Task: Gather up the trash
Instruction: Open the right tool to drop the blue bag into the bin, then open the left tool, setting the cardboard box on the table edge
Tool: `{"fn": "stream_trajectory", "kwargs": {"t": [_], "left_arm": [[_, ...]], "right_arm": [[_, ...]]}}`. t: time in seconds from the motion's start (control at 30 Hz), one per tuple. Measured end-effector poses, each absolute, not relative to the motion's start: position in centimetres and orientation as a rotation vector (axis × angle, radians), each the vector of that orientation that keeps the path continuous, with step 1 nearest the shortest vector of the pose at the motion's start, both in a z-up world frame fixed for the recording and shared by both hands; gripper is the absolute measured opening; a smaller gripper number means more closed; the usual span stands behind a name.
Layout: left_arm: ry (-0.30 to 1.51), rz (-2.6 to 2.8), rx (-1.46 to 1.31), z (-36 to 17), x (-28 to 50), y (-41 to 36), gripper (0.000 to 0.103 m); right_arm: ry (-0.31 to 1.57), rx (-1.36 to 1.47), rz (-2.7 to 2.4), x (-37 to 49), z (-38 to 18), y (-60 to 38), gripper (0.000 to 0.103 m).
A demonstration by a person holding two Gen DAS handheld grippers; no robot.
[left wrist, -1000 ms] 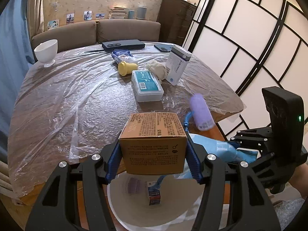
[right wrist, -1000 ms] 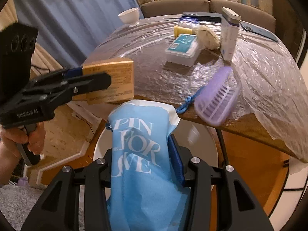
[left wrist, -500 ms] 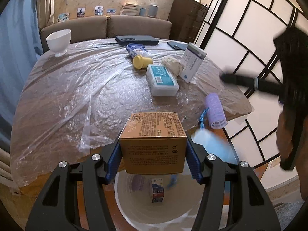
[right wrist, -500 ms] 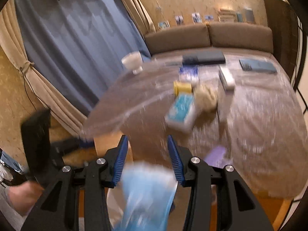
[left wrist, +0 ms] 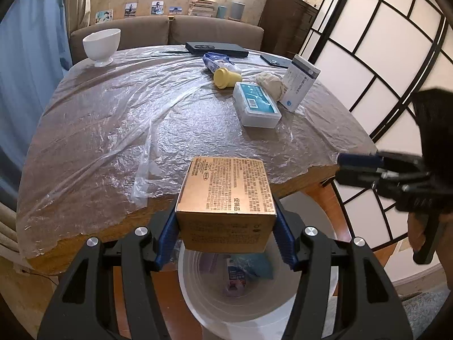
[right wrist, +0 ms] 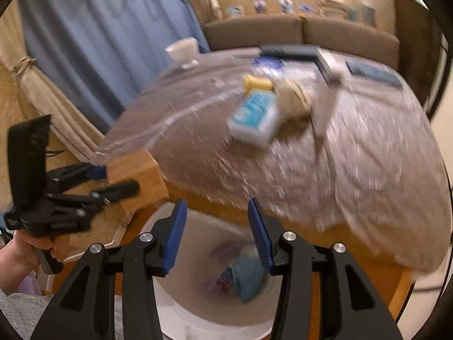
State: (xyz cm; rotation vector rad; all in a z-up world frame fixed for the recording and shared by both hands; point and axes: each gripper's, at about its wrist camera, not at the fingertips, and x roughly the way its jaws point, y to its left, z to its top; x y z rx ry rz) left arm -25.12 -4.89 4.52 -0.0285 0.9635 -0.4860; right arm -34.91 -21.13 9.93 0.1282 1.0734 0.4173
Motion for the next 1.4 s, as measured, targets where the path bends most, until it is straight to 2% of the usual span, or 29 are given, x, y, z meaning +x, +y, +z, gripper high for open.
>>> {"fn": "stream_trajectory", "kwargs": {"t": [0.03,0.23,0.7,0.8,1.0,1.13,1.2,1.3,1.4], "left_arm": [[0.963,-0.491,-0.023,4.5,-25.2,-5.1,0.060],[0.962,-0.506,0.001,4.4,-25.5,-6.1,0.060],[0.939,-0.472,0.013,3.9,-22.5,-6.6,0.060],[0.930,-0.468,0.028,3.8,-21.7,-6.7,0.060],[0.923,-0.469,0.065,3.7,-20.6,-7.3,0.060],[0.926,-0.473,0.067,3.7,-20.1,-7.4,0.060],[0.939,-0.478,0.057,3.7,-20.0,-7.3,0.060],[0.954,-0.490,0.017,4.2,-20.0,-6.7,0.072],[0.953,-0.507,-0.018,4.8,-20.2,-6.2,0.075]], "right_arm": [[1.088,0.142,0.410,-35.2,9.4,-21.4,0.058],[1.156,0.154,0.381,-36.3,6.8,-21.5,0.064],[1.069,0.044,0.360,-33.7,8.5,-19.6,0.066],[1.048,0.020,0.312,-32.5,8.8,-20.0,0.076],[0.991,0.075,0.213,-29.0,9.9,-22.5,0.077],[0.951,0.098,0.175,-27.8,10.8,-23.9,0.087],[0.941,0.104,0.172,-27.4,11.1,-24.3,0.088],[0.935,0.126,0.183,-27.1,11.4,-25.0,0.088],[0.931,0.148,0.195,-27.0,11.8,-25.4,0.088]]}}
